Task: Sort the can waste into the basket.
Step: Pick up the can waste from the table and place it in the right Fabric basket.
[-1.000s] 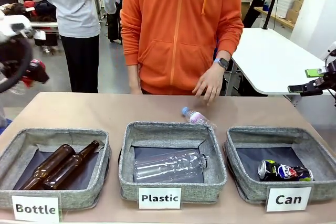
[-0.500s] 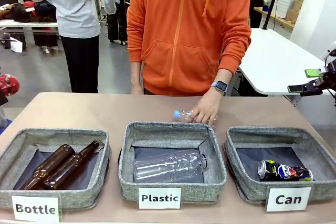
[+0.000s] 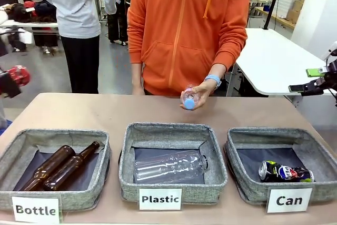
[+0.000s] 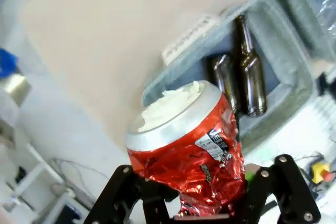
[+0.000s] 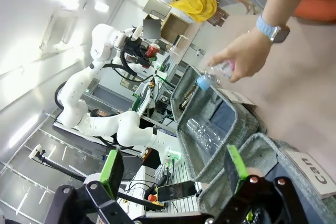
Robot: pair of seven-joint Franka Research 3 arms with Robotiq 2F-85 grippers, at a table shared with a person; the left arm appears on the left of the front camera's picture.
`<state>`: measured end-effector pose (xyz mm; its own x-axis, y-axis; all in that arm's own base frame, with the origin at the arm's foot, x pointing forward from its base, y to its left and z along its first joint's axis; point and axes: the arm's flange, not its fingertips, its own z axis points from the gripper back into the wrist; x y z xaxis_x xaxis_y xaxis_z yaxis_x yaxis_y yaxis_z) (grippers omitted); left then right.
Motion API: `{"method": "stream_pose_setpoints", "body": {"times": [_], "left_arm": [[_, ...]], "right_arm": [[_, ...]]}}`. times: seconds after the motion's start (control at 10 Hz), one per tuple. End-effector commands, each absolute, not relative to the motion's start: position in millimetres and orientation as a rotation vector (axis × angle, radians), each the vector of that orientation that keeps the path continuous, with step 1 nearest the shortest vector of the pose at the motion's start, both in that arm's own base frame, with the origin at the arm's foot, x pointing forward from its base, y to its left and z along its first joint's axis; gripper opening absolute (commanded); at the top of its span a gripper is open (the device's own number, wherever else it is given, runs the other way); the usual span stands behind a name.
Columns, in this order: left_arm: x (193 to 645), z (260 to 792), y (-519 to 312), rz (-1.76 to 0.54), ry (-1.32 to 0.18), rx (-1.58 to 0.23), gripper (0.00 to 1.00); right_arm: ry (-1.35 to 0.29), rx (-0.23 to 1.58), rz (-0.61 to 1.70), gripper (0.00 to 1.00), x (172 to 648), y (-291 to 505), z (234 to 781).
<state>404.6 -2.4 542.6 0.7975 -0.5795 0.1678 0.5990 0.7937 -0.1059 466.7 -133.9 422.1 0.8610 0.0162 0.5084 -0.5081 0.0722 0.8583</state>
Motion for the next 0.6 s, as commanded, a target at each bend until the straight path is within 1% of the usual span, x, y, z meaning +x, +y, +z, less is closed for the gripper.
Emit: {"method": "stream_pose_setpoints", "body": {"times": [0.0,0.1,0.2,0.3,0.4,0.5], "left_arm": [[402,551,-86,-0.821,-0.282,-0.17,0.0],[406,549,-126,-0.918,-0.296,-0.182,0.0],[404,544,-161,-1.031,-0.304,-0.202,0.0],[402,539,-187,-1.129,-0.307,-0.193,0.0],[399,538,-194,-1.212,-0.31,-0.176,0.0],[398,540,-183,-1.219,-0.313,-0.172,0.0]], "right_arm": [[-0.459,1.415,0.453,1.0,453,-136,467],[-0.411,1.374,0.466,1.0,446,-141,470],[-0.363,1.289,0.421,1.0,435,-156,467],[-0.349,1.267,0.375,1.0,424,-180,466],[-0.46,1.26,0.229,1.0,418,-204,465],[-0.398,1.314,0.438,1.0,433,-161,472]]}}
